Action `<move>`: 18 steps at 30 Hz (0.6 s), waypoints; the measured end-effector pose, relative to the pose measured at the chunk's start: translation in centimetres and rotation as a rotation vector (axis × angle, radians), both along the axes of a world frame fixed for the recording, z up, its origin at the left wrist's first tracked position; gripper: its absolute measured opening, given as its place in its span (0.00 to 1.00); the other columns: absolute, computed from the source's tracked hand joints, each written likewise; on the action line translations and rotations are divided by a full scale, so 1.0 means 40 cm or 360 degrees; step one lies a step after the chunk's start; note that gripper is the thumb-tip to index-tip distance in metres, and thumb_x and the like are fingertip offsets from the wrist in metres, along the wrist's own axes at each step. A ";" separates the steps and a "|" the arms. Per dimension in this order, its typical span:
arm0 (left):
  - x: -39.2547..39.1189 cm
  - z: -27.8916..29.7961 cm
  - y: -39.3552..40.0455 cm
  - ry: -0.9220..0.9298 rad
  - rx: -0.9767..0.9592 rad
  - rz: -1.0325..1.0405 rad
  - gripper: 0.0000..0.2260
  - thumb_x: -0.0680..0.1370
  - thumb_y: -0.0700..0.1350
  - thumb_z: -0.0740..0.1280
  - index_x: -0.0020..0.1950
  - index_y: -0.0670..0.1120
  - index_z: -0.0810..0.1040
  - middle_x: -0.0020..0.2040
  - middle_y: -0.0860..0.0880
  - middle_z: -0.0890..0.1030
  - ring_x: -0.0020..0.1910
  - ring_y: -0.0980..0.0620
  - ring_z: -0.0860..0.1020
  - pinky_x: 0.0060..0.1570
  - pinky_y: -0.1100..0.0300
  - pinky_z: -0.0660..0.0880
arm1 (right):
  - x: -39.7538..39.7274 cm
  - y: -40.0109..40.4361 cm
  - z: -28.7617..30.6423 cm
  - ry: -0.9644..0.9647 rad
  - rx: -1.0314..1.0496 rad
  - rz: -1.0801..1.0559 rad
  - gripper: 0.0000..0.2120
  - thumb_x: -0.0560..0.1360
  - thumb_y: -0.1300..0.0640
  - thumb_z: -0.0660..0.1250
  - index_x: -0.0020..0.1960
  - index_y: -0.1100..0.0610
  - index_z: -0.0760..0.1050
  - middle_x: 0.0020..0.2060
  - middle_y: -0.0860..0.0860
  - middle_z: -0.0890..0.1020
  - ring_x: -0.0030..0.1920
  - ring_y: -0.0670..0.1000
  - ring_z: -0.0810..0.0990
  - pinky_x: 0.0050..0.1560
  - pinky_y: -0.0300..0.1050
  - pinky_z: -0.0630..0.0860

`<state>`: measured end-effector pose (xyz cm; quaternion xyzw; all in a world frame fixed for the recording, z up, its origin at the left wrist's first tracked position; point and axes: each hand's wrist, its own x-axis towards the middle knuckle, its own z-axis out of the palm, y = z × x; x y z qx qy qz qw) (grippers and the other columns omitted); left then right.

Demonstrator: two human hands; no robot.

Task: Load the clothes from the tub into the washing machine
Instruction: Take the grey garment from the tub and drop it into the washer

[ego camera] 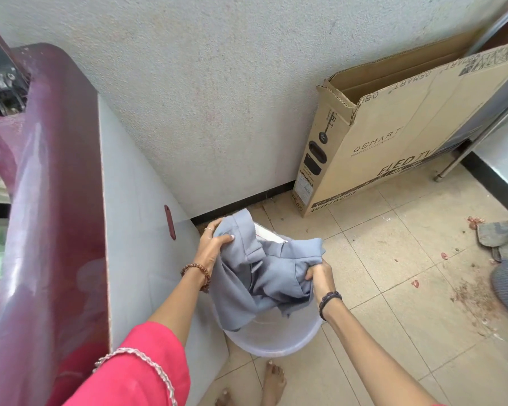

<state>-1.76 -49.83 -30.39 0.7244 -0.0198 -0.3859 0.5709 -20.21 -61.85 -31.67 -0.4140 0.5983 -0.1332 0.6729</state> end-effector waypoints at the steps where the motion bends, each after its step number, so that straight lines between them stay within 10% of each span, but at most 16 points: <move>1: 0.000 -0.002 0.003 -0.0014 0.0060 -0.0011 0.20 0.71 0.37 0.70 0.63 0.43 0.74 0.57 0.47 0.77 0.54 0.50 0.75 0.57 0.60 0.71 | -0.001 -0.001 0.002 -0.0040 0.0023 -0.0018 0.04 0.62 0.64 0.57 0.30 0.57 0.65 0.22 0.48 0.71 0.27 0.48 0.68 0.31 0.38 0.64; 7: 0.011 -0.001 0.026 -0.0556 0.0757 -0.0586 0.22 0.67 0.59 0.71 0.54 0.47 0.78 0.52 0.47 0.82 0.55 0.44 0.78 0.55 0.52 0.74 | -0.018 0.013 -0.009 -0.0149 -0.0031 0.0400 0.19 0.66 0.51 0.75 0.53 0.57 0.74 0.45 0.52 0.83 0.46 0.52 0.82 0.52 0.49 0.77; 12: -0.003 0.074 0.024 -0.0913 0.0839 -0.0562 0.13 0.77 0.53 0.63 0.49 0.43 0.73 0.48 0.44 0.79 0.54 0.40 0.76 0.46 0.52 0.70 | -0.019 0.019 0.034 0.0212 -0.0334 0.0215 0.09 0.68 0.55 0.74 0.41 0.59 0.77 0.38 0.54 0.81 0.43 0.57 0.80 0.47 0.46 0.75; 18: -0.010 0.234 0.054 -0.0686 0.0439 -0.0219 0.14 0.79 0.48 0.62 0.48 0.36 0.72 0.43 0.47 0.74 0.48 0.48 0.72 0.44 0.58 0.67 | -0.008 0.006 0.215 0.0480 -0.0672 0.0101 0.21 0.71 0.46 0.70 0.28 0.57 0.68 0.33 0.58 0.77 0.37 0.58 0.75 0.38 0.46 0.70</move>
